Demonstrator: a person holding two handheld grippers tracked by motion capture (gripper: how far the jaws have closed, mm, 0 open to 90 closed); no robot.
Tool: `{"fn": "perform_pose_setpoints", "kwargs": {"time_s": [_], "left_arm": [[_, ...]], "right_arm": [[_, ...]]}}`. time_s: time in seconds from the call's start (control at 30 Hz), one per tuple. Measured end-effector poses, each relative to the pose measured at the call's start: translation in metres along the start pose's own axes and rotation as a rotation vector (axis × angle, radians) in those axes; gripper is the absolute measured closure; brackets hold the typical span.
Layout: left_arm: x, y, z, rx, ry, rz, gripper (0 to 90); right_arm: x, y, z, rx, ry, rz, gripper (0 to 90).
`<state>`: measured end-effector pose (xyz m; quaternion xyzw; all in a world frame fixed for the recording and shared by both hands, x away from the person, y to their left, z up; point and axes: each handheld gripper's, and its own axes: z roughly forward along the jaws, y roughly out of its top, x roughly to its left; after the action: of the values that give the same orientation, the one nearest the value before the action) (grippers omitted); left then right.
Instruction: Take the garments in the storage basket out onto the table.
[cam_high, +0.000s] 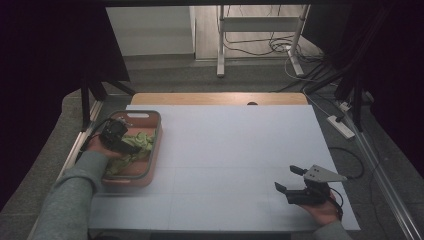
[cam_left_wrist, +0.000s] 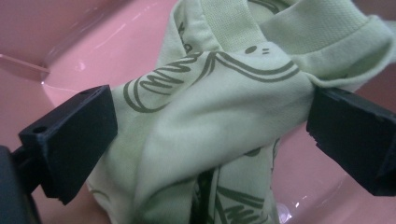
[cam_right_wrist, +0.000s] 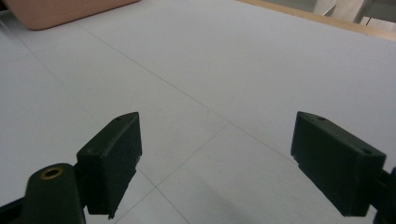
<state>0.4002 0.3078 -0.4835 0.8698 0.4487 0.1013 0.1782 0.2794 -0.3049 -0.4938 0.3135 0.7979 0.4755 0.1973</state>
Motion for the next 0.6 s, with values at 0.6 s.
{"fn": "perform_pose_setpoints", "kwargs": {"time_s": [0.6], "left_arm": [[-0.009,0.004,0.024,0.159,0.029,0.060,1.5]], "right_arm": [[0.000,0.000,0.000,0.004,0.000,0.000,16.9]]}}
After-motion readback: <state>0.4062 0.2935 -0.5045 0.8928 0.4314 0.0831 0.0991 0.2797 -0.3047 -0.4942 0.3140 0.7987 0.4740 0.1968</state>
